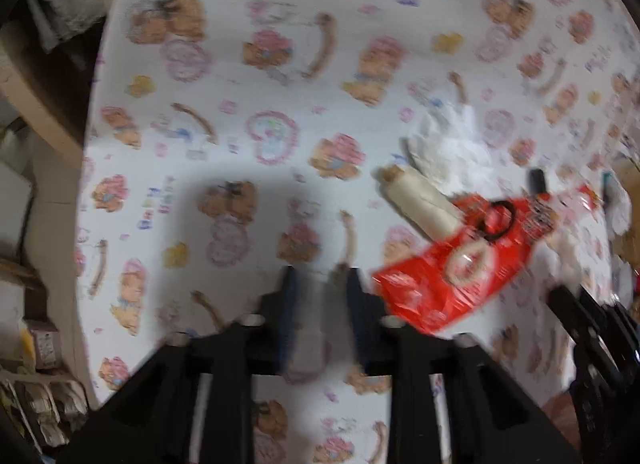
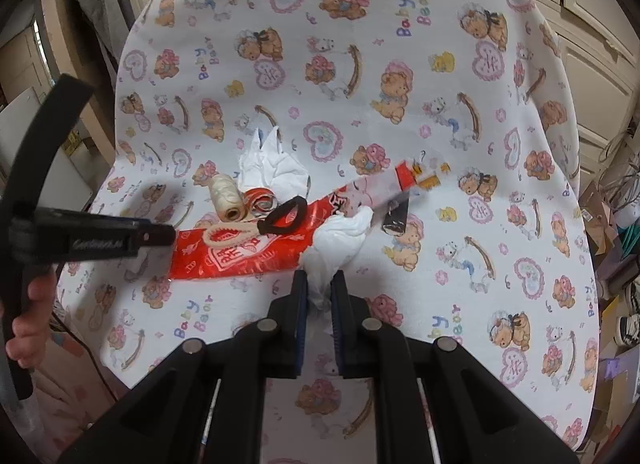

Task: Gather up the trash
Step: 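Lift the tissue and white stick off the table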

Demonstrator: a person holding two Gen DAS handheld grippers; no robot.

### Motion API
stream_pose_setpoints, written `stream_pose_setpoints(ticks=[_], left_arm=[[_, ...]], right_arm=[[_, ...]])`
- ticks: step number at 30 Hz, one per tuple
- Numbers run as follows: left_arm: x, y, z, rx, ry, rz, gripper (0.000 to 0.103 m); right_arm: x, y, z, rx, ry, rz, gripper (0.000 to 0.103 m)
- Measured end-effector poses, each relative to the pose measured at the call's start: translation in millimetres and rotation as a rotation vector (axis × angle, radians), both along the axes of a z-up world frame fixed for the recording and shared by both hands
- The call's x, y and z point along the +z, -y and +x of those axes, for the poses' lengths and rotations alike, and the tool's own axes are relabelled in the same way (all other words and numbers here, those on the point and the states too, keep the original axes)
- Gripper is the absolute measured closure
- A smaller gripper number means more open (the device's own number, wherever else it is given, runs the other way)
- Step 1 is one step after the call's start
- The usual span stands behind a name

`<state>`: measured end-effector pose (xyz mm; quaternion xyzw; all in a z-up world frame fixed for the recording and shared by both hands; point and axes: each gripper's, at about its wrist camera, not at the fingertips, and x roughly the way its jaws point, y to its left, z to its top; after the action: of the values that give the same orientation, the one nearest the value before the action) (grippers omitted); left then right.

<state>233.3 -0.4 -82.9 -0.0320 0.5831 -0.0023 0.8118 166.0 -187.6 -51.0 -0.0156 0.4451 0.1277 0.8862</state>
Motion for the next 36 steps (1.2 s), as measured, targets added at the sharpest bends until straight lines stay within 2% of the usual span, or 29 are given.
stream_pose_setpoints(ticks=[5,8,14,19,23,32,36], left_arm=[[5,-18,-5,0.043,0.014,-0.09,0.095],[22,-19,-17,0.022,0.075,-0.079,0.095],[52,-17,-34,-0.015,0.153,-0.117,0.095],[64,-25,-42,-0.022,0.146,-0.134,0.095],[52,-24,-47,-0.015,0.123,-0.171,0.095],[53,-27,-55,-0.018,0.127,-0.132,0.095],[50,-33,-54,-0.003,0.118,-0.148,0.095]], right_arm=[[4,4,0,-0.008,0.011,0.006,0.093],[10,10,0,-0.023,0.027,0.003,0.093],[13,17,-1,-0.032,0.026,0.016,0.093],[11,12,-7,-0.016,0.028,0.0,0.093],[10,10,-11,-0.017,0.027,-0.006,0.093],[11,9,-16,-0.023,0.033,-0.021,0.093],[7,9,-14,-0.027,0.025,-0.029,0.093]])
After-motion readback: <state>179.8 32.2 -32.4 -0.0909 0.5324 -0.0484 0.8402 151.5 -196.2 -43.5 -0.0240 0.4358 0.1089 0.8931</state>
